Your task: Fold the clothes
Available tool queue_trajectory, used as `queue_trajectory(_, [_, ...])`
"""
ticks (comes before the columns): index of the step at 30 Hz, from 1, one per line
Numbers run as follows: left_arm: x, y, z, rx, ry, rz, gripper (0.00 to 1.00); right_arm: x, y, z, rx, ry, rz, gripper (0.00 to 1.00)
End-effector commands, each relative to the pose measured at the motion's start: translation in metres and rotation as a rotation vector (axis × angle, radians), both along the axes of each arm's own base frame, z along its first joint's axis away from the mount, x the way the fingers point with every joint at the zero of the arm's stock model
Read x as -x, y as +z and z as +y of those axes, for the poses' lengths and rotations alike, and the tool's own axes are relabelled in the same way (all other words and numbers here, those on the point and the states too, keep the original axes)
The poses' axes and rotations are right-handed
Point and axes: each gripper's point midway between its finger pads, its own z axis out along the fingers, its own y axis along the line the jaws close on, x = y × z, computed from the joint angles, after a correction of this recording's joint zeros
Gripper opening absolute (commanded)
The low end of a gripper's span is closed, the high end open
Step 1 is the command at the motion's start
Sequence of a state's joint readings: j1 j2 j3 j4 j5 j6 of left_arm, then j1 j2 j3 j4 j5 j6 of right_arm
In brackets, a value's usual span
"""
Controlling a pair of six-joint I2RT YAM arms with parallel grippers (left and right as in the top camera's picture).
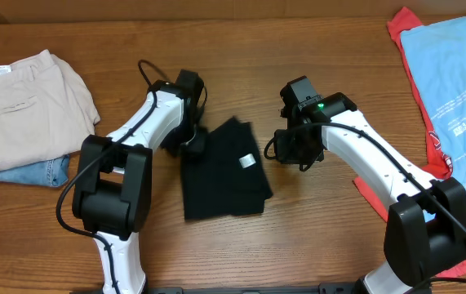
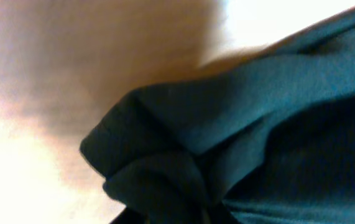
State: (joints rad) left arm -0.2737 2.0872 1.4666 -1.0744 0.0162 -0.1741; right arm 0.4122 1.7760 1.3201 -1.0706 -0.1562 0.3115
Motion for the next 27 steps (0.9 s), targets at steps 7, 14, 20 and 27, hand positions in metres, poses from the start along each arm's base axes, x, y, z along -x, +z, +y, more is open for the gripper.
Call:
queue_trajectory(7, [0.028, 0.003, 0.044, -0.216, 0.186, 0.078, 0.2, 0.006, 0.0, -0.006, 0.027, 0.137, 0.001, 0.22])
queue_trajectory(14, [0.003, 0.038, 0.044, -0.185, 0.173, -0.092, 0.59, 0.01, 0.009, -0.004, 0.005, 0.141, 0.0, 0.23])
queue_trajectory(20, [-0.029, 0.08, 0.035, -0.101, 0.135, -0.305, 0.7, 0.035, 0.028, 0.025, -0.158, 0.27, 0.034, 0.24])
queue_trajectory(27, [-0.07, 0.086, 0.004, 0.061, -0.011, -0.449, 0.72, 0.078, 0.032, 0.061, -0.196, 0.404, 0.11, 0.22])
